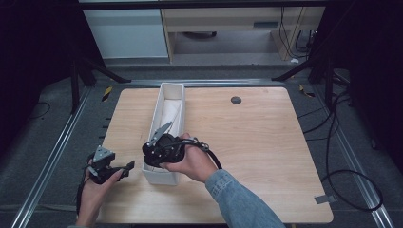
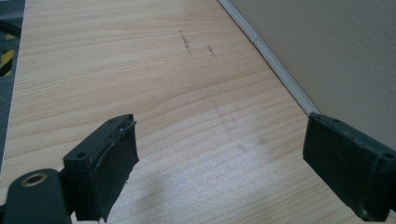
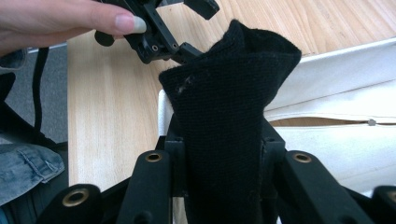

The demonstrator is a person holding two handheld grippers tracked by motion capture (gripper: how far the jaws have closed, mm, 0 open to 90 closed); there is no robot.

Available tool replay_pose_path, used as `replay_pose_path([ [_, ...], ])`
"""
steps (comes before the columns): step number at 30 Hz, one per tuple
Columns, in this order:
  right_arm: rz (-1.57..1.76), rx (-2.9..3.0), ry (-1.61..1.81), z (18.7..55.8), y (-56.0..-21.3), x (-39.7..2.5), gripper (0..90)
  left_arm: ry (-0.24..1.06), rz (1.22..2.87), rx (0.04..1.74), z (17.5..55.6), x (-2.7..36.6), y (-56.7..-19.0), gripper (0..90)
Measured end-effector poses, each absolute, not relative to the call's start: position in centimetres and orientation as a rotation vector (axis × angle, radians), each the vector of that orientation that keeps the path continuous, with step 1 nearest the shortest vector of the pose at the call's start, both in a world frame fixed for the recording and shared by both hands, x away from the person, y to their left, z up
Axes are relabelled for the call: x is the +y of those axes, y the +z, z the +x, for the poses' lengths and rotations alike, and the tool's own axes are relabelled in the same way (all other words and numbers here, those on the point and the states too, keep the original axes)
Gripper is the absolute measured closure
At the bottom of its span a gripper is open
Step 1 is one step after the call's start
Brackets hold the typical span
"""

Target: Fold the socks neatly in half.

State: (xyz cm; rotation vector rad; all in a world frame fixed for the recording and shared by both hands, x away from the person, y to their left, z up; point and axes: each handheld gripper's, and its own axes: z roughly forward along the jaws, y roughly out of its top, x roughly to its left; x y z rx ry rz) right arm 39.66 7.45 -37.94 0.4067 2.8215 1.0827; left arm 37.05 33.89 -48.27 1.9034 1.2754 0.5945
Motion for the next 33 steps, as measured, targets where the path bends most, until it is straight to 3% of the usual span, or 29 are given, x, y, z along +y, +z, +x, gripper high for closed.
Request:
replay_pose_path([
  [33, 0.429, 2.897, 1.031, 40.3, -39.9, 8.4, 65.6, 0.588, 1.911, 1.274, 37.1, 33.6, -48.3, 9.7],
])
